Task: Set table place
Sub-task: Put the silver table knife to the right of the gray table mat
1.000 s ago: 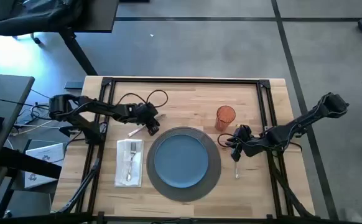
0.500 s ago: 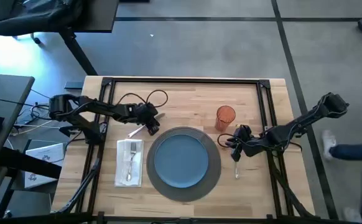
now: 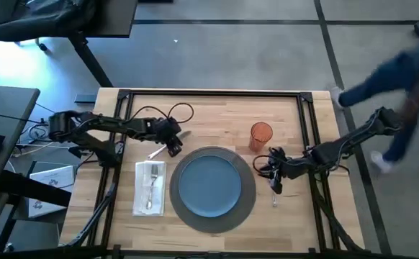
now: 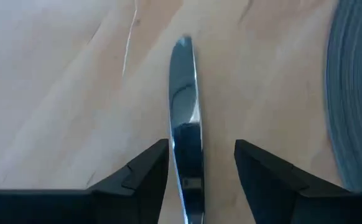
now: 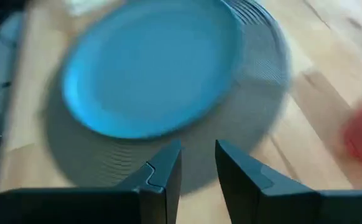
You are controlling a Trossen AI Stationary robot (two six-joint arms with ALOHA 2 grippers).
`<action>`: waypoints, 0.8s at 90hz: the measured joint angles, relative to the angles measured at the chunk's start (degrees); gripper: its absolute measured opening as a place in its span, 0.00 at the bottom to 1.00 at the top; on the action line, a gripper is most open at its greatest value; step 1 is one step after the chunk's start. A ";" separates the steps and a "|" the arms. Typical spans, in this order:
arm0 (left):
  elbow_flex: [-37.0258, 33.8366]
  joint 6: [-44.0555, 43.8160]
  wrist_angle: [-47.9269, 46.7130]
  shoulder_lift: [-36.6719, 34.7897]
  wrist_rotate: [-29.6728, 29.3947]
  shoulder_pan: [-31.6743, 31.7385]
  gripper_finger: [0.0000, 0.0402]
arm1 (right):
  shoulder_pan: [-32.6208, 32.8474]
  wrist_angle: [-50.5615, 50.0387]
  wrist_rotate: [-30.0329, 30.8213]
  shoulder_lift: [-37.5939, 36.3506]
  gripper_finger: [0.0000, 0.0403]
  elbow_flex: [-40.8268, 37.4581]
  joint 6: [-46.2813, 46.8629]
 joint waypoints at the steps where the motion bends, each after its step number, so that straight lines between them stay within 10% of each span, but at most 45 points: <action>1: 0.00 0.04 -0.31 -0.28 -0.01 -0.07 0.42 | 0.00 0.06 -0.10 0.00 0.21 0.44 -0.57; 25: 0.15 -0.14 -8.73 -6.39 -0.19 -1.85 0.42 | -3.52 9.62 3.22 4.14 0.21 5.70 -15.95; 72: 0.16 -0.08 -10.96 -7.33 -0.23 -2.45 0.42 | -26.89 6.00 -4.11 40.02 0.21 38.69 -30.15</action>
